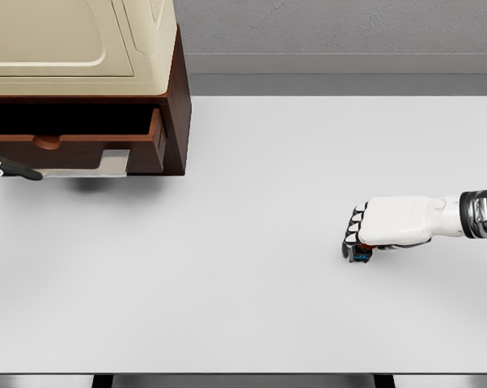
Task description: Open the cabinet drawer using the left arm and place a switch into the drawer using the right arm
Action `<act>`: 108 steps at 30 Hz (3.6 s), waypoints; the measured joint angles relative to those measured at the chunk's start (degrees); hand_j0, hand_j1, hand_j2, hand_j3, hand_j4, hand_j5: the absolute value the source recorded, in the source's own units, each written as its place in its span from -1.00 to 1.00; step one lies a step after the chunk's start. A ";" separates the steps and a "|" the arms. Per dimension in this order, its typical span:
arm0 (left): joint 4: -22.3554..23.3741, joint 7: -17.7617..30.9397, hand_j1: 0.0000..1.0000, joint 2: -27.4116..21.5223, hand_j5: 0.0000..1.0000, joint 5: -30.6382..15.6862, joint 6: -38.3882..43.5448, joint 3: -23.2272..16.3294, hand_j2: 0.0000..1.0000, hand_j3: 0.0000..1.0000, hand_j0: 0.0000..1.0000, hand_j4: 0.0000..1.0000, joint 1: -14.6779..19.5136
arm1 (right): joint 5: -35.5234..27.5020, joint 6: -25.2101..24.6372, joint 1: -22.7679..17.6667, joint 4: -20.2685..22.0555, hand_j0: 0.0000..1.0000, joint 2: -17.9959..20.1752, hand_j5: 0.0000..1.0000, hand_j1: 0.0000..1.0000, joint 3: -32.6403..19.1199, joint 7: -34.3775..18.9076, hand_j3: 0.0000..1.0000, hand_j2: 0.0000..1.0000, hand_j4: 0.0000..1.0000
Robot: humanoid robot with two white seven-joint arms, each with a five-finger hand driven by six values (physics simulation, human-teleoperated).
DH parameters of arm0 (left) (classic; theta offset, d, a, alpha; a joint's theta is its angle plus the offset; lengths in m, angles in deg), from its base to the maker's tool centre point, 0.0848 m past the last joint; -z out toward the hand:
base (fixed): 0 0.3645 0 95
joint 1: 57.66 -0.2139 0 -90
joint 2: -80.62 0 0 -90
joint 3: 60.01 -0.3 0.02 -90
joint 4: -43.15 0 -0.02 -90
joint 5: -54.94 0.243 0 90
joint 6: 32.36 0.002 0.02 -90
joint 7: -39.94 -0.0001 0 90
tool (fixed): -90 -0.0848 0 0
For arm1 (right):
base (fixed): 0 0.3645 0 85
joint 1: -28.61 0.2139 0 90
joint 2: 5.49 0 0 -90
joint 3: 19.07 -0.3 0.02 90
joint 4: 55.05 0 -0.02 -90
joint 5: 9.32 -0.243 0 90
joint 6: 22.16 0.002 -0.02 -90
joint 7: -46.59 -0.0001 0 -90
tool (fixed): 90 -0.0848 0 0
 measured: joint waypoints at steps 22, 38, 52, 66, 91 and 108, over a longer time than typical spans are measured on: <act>0.35 -0.01 1.00 10.34 1.00 15.02 0.04 -3.38 1.00 1.00 1.00 1.00 -9.32 | -0.50 0.00 3.43 -3.80 -0.20 -3.33 -0.20 -0.20 -2.09 0.01 -0.20 -0.20 -0.20; 3.67 -0.01 1.00 9.11 1.00 15.18 0.04 -2.63 1.00 1.00 1.00 1.00 -10.11 | -0.68 0.06 12.65 -10.41 -0.18 -16.38 -0.18 -0.18 -4.06 -0.06 -0.18 -0.18 -0.18; 7.27 -0.01 1.00 6.02 1.00 13.47 0.05 -2.22 1.00 1.00 1.00 1.00 -10.12 | -0.64 0.13 19.95 -10.89 -0.18 -27.45 -0.18 -0.18 -3.91 -0.11 -0.18 -0.18 -0.18; 11.03 -0.01 1.00 3.70 1.00 11.88 0.04 -2.32 1.00 1.00 1.00 1.00 -10.20 | -2.21 0.08 27.25 -10.89 -0.15 -35.19 -0.15 -0.15 -1.98 -0.12 -0.15 -0.15 -0.15; 11.59 -0.01 1.00 2.80 1.00 11.78 0.05 -2.34 1.00 1.00 1.00 1.00 -10.91 | -3.47 0.08 36.65 -28.67 -0.14 -51.80 -0.14 -0.14 3.89 -0.04 -0.14 -0.14 -0.14; 11.52 -0.01 1.00 2.75 1.00 11.81 0.04 -2.35 1.00 1.00 1.00 1.00 -10.99 | -0.35 0.05 38.32 -42.34 -0.14 -59.47 -0.14 -0.14 4.39 -0.02 -0.14 -0.14 -0.14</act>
